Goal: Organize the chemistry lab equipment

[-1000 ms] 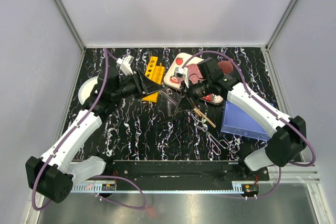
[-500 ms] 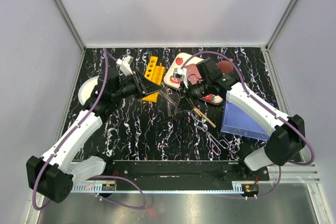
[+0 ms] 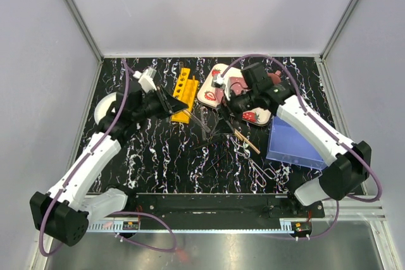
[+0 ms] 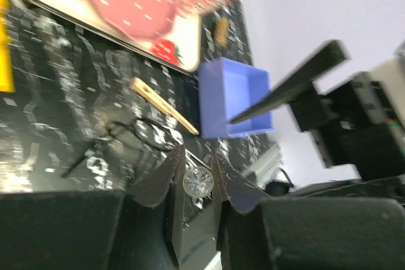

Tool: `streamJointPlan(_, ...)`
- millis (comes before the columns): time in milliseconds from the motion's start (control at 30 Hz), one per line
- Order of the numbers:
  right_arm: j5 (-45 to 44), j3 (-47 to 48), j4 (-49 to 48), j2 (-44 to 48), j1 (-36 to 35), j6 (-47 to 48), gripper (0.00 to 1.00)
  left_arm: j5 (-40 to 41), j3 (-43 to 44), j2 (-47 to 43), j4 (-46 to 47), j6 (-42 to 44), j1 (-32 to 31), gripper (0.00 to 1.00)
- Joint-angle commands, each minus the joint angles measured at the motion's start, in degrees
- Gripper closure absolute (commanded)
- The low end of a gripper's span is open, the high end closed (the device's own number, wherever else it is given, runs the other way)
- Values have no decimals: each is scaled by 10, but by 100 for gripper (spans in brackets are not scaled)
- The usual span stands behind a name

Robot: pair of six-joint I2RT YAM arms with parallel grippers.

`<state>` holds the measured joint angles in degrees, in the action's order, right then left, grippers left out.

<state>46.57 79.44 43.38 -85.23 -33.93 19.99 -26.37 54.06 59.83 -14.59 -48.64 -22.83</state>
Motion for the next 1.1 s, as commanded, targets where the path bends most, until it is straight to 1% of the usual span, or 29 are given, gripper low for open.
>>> streamJointPlan(0,-40,49,29,38,68,39,0,103,67,12,-64,91,36,83)
streamJointPlan(67,-32,27,25,58,97,40,0,119,96,40,-74,119,58,83)
streamJointPlan(100,-27,14,15,66,125,41,0,139,109,52,-77,129,65,83)
streamJointPlan(133,-27,0,8,76,136,43,0,146,135,66,-78,137,70,83)
streamJointPlan(167,-28,-31,1,97,147,50,0,152,150,79,-78,151,80,83)
streamJointPlan(300,-40,-111,-42,147,179,59,0,210,224,167,-80,192,87,83)
streamJointPlan(367,-38,-153,-58,170,200,57,0,227,263,196,-80,210,88,83)
streamJointPlan(467,-18,-198,-99,185,232,32,0,253,307,244,-76,231,88,83)
streamJointPlan(500,5,-211,-119,187,242,26,0,262,317,254,-76,237,88,83)
streamJointPlan(567,25,-237,-137,190,271,9,0,281,344,282,-76,252,88,83)
streamJointPlan(733,31,-248,-146,182,292,15,0,303,387,328,-70,278,87,83)
streamJointPlan(1067,29,-249,-138,176,293,31,0,315,408,397,-23,289,87,83)
